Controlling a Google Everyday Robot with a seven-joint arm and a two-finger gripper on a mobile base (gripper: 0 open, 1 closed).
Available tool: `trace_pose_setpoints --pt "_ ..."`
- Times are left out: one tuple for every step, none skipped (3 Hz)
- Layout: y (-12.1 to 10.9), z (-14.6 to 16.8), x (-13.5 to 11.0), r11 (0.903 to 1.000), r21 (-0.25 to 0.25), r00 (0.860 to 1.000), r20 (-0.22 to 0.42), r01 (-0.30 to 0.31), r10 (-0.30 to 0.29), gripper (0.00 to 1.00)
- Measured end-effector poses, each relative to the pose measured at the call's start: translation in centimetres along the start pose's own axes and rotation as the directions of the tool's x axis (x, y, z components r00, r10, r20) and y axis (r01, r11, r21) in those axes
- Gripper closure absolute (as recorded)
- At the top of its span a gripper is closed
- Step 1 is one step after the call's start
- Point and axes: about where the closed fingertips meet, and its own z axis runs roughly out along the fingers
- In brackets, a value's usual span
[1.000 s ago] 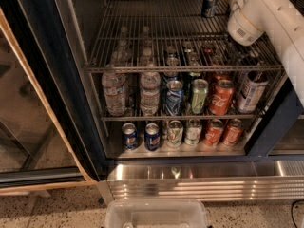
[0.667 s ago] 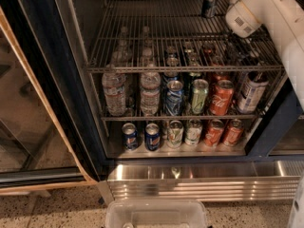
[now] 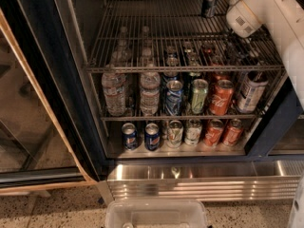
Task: Pick redbull can from top shelf of fridge
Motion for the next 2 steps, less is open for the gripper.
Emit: trace_pose_setpoints --pt "-0.31 0.45 0.85 0.9999 0.013 1.000 -0.016 -0.004 0.004 0.20" --pt "-1.04 1.35 1.84 0.9993 0.036 0.999 -0.038 -0.008 0.010 0.17"
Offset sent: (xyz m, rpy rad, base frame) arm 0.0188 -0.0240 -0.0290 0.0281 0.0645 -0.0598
